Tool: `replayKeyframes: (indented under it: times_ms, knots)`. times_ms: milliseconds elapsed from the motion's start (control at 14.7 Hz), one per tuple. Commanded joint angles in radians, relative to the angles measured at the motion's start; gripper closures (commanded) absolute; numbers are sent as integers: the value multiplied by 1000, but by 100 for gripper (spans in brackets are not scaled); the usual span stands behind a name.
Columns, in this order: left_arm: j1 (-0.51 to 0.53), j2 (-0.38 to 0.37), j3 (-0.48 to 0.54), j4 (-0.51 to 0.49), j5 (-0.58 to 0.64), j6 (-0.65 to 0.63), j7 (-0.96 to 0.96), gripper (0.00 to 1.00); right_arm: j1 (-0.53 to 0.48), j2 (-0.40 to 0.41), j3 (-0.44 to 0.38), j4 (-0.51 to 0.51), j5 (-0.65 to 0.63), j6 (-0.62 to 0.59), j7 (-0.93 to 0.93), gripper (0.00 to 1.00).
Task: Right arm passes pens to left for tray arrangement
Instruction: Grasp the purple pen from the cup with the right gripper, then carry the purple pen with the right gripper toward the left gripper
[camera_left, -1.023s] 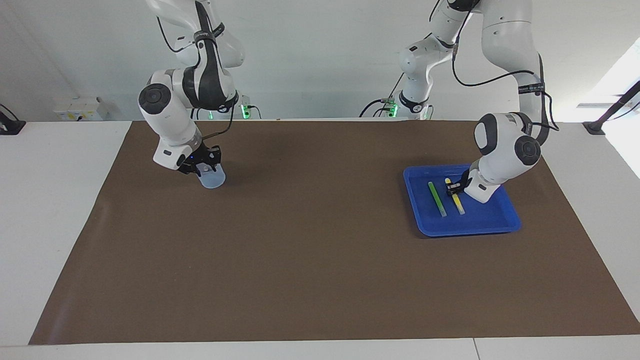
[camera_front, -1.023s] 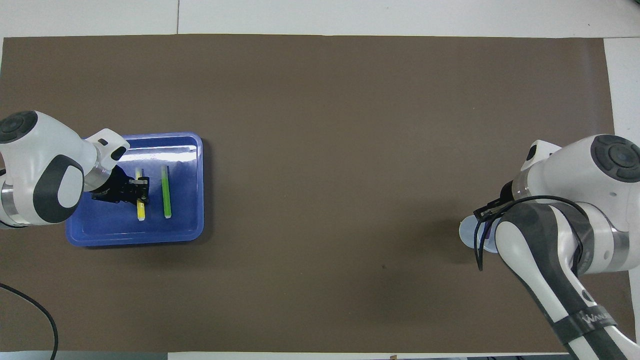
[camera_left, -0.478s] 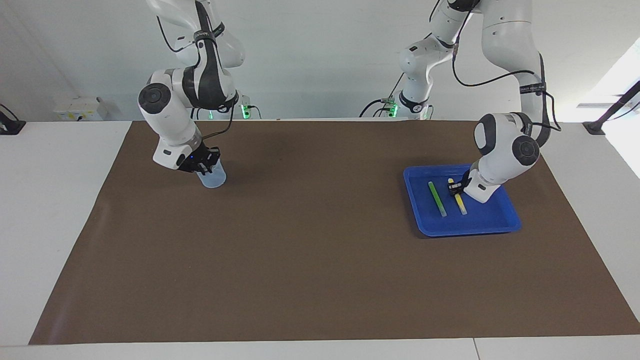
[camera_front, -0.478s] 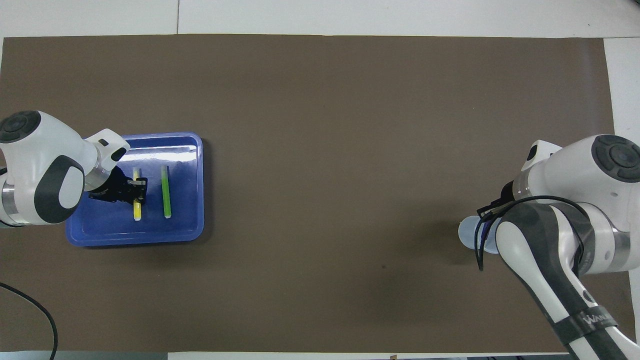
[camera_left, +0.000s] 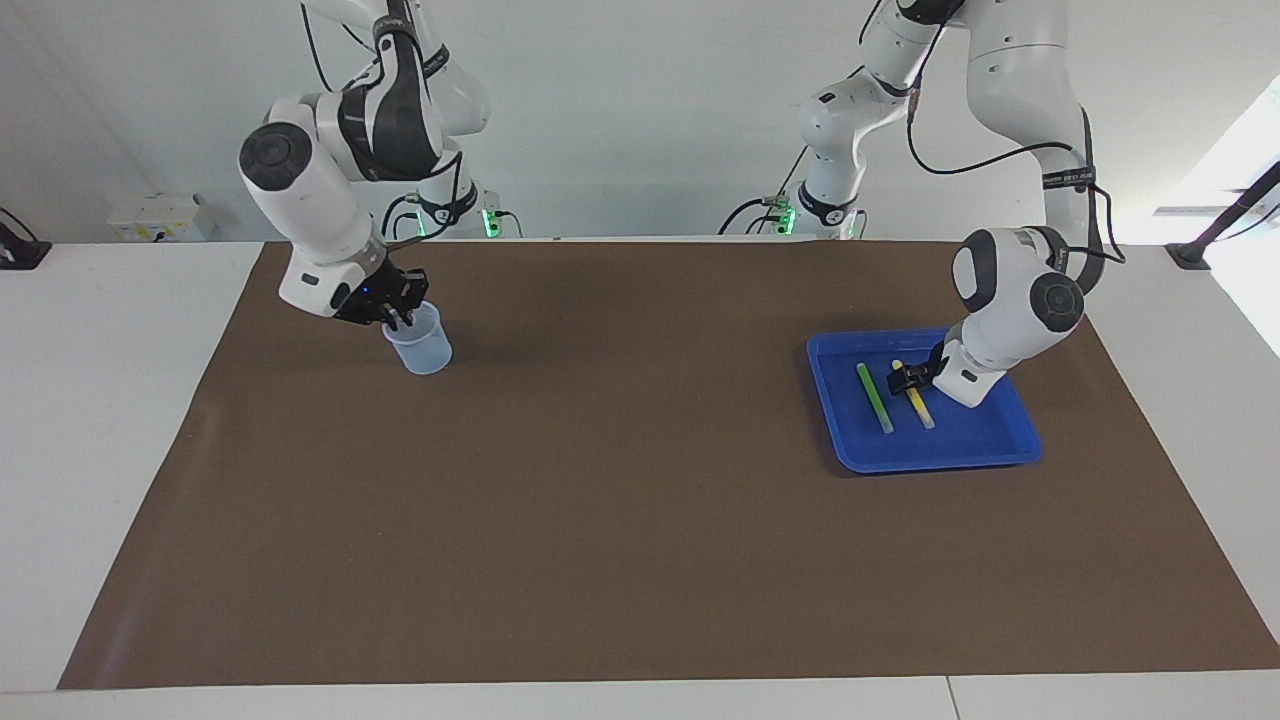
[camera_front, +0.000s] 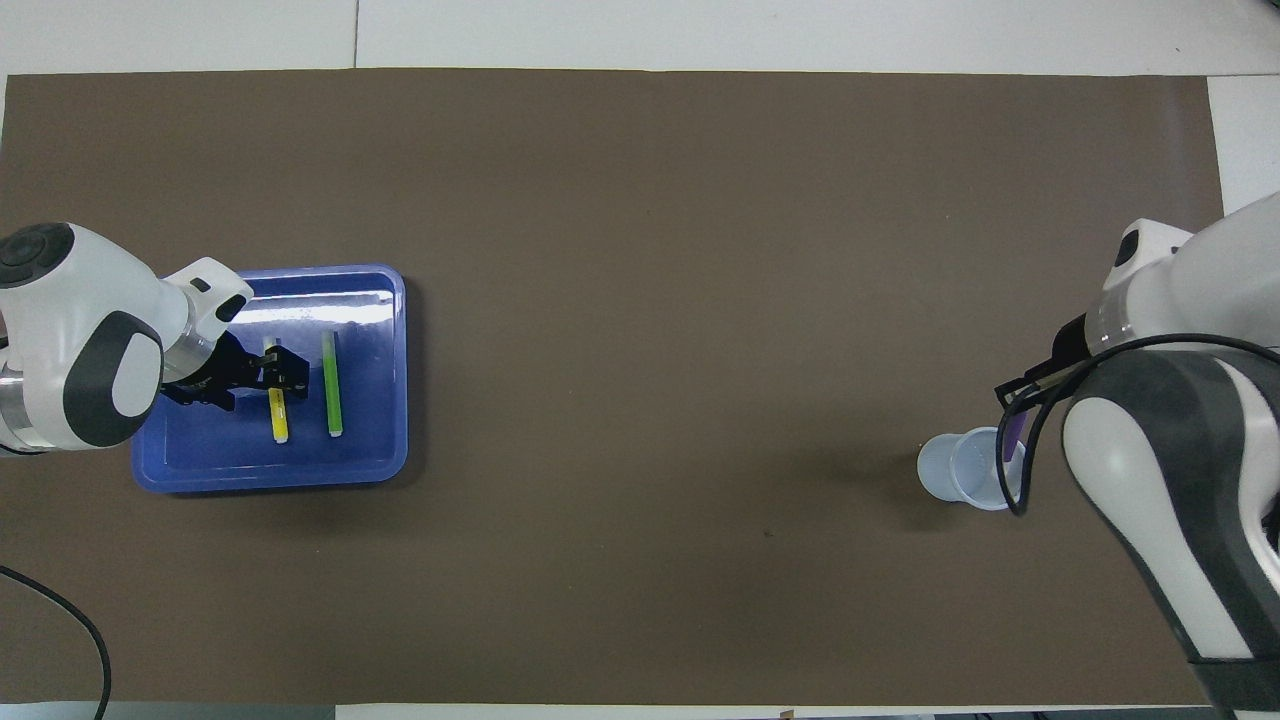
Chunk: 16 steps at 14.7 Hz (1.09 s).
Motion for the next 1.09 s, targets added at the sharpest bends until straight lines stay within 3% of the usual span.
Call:
replayKeyframes:
  times_ms: [0, 136, 273, 409, 614, 819, 1023]
  knots:
    - [11, 10, -7, 11, 18, 3, 3, 0, 3, 21, 16, 154, 1, -75, -8, 100]
    - [11, 4, -10, 34, 4, -37, 1, 0, 26, 24, 22, 189, 120, -61, 61, 100]
    - [-3, -1, -12, 139, -69, -194, -6, 0, 63, 29, 29, 183, 246, 9, 224, 100]
    - [-9, -7, -18, 246, -141, -344, -63, 0, 141, 24, 29, 160, 288, 86, 393, 100]
    - [-21, -59, -62, 328, -259, -465, -317, 0, 239, -17, 27, 53, 397, 260, 643, 100]
    - [-23, -140, -126, 336, -405, -469, -717, 0, 301, -54, 27, -66, 507, 477, 782, 100]
    - [-23, -191, -163, 331, -555, -447, -1065, 0, 371, -54, 27, -116, 578, 675, 933, 100]
